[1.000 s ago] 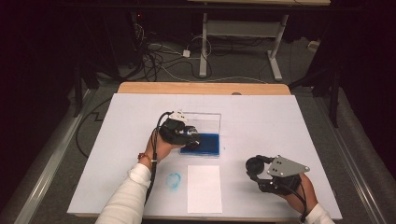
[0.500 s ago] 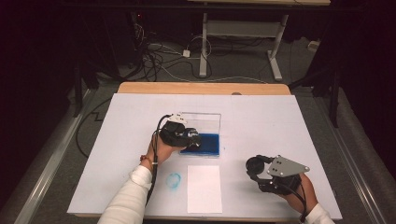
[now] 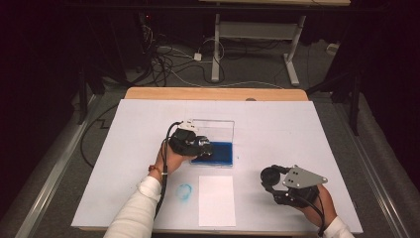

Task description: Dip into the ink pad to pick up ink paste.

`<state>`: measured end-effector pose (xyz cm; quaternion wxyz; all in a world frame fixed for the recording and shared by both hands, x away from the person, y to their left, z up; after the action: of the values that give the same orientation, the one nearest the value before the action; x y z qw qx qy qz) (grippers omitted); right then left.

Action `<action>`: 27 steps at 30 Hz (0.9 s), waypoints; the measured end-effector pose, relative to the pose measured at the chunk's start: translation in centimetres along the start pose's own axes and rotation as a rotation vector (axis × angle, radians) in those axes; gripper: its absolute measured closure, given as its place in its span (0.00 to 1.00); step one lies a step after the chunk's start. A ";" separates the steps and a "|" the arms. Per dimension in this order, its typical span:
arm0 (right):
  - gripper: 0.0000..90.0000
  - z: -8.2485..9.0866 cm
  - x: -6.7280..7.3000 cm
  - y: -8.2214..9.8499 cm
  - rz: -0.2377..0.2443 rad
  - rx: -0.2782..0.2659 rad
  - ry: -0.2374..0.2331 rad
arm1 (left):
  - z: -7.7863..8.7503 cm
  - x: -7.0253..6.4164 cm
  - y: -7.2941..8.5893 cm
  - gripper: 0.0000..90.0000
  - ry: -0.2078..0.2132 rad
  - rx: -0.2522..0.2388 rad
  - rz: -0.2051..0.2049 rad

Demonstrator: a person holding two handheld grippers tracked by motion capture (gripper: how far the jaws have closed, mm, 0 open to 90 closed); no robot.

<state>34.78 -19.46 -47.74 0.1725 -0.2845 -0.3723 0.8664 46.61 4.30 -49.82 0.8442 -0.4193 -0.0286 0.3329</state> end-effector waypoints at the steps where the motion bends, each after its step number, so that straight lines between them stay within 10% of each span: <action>1: 0.43 0.0 0.0 0.0 0.000 0.001 0.001 | 0.0 0.0 0.0 0.61 -0.002 -0.001 -0.001; 27: 0.43 0.1 -0.2 0.1 -0.002 -0.002 0.008 | 0.0 -0.2 0.0 0.61 -0.017 0.019 -0.006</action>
<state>34.86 -19.71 -47.71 0.1748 -0.2879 -0.3729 0.8646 46.50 4.18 -49.79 0.8488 -0.4082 -0.0336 0.3342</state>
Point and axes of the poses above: each handheld gripper's, and its own axes: z roughly backward along the jaws, y roughly out of its underside, x roughly to its left, the point moved 9 cm from there along -z, roughly forward along the jaws, and after that the axes turned 6 degrees about z, right-handed, at the moved point
